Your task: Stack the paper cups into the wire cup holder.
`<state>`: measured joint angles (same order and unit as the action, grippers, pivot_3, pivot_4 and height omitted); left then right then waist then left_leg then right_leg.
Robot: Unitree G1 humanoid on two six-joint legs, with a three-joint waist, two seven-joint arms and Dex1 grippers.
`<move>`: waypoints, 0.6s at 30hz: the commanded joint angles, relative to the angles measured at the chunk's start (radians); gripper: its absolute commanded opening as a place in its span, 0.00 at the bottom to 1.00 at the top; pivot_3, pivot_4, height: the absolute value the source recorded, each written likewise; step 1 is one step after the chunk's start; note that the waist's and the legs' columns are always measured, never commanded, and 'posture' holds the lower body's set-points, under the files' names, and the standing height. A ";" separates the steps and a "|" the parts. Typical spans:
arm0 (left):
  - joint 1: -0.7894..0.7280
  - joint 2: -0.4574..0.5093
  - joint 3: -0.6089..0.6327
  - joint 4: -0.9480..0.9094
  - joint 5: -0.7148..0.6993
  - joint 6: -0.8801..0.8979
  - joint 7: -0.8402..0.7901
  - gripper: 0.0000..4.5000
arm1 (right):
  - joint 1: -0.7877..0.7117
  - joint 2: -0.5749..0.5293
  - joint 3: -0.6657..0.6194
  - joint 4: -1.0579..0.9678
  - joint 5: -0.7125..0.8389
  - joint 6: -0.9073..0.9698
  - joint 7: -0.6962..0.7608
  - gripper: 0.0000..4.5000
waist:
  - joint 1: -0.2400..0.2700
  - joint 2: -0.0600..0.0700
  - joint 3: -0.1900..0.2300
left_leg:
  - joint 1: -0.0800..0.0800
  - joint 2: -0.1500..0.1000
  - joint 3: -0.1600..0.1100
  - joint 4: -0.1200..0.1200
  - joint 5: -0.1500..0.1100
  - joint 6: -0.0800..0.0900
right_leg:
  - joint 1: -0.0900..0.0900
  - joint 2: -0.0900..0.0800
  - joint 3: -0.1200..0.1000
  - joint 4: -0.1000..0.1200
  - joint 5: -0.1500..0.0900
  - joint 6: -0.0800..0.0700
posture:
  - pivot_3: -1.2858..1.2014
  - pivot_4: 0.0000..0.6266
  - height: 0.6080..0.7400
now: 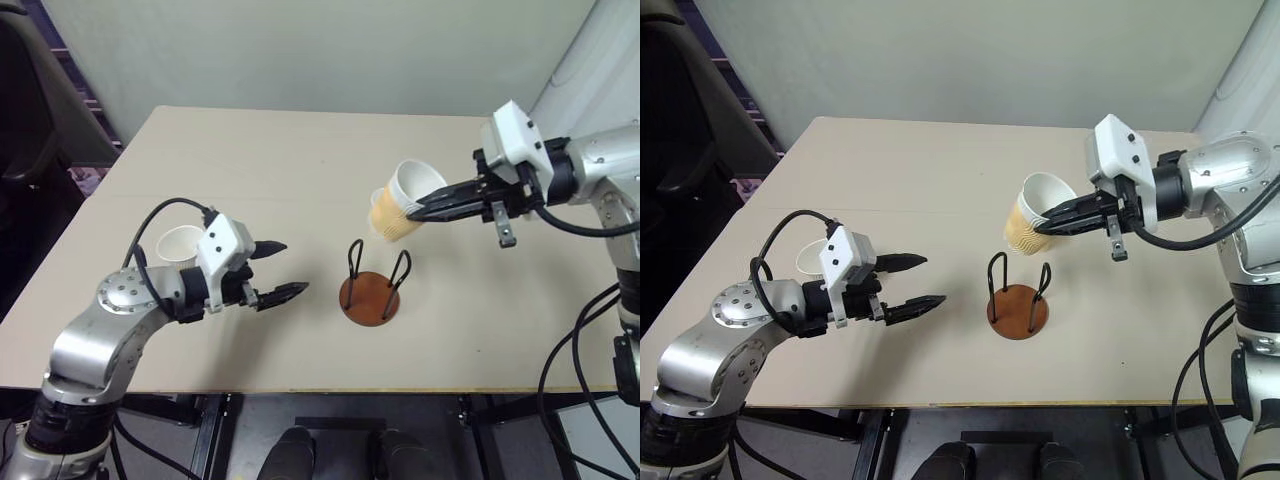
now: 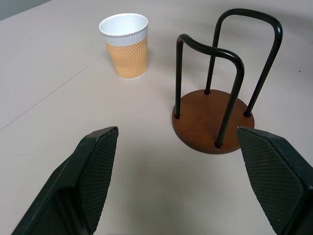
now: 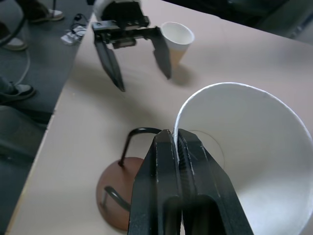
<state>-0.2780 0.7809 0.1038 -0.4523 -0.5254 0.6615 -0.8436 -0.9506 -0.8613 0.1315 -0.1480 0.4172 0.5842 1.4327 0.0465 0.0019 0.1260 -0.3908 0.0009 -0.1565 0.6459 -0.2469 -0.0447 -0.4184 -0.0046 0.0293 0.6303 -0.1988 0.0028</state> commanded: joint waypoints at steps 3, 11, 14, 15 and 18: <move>0.003 0.000 0.011 -0.041 -0.011 -0.004 0.014 0.92 | 0.022 -0.002 0.029 -0.039 -0.004 -0.019 0.010 0.01 | 0.000 0.000 0.000 | 0.000 0.000 0.000 0.000 0.000 0.000 | 0.000 0.000 0.000 0.000 0.000 0.001 | 0.52 0.24 1.00; 0.017 0.005 0.025 -0.057 -0.018 0.007 0.035 0.92 | 0.052 0.014 0.093 -0.052 -0.030 -0.025 0.013 0.21 | 0.000 0.000 0.000 | 0.000 0.000 0.000 0.000 0.000 0.001 | 0.000 0.000 0.000 0.001 0.000 0.001 | 0.52 0.24 1.00; 0.012 -0.001 0.027 -0.057 -0.017 0.008 0.053 0.92 | 0.050 0.025 0.105 -0.050 -0.041 -0.028 0.003 0.45 | 0.000 0.000 0.000 | 0.000 0.000 0.000 0.000 -0.001 0.001 | 0.000 0.000 0.000 0.001 0.000 0.001 | 0.52 0.24 1.00; 0.002 -0.007 0.025 -0.051 -0.007 0.001 0.068 0.92 | 0.044 0.024 0.105 -0.043 -0.044 -0.033 0.006 0.52 | 0.000 0.000 0.000 | 0.000 0.000 0.000 0.000 -0.001 0.002 | 0.000 0.000 0.000 0.002 0.000 0.001 | 0.52 0.24 1.00; -0.034 -0.031 0.018 -0.032 0.011 -0.012 0.111 0.92 | 0.012 0.022 0.097 0.018 -0.066 -0.071 0.012 0.76 | 0.000 0.000 0.000 | 0.000 0.000 -0.001 0.000 -0.001 0.002 | 0.000 0.000 0.000 0.002 0.000 0.001 | 0.52 0.24 1.00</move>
<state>-0.2791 0.7589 0.1045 -0.4714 -0.5233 0.6713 -0.7578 -0.8965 -0.8320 0.2536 -0.1522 0.3687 0.5464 1.4444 0.0467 0.0020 0.1261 -0.3904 0.0010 -0.1570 0.6461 -0.2483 -0.0423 -0.4187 -0.0047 0.0290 0.6319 -0.1982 0.0033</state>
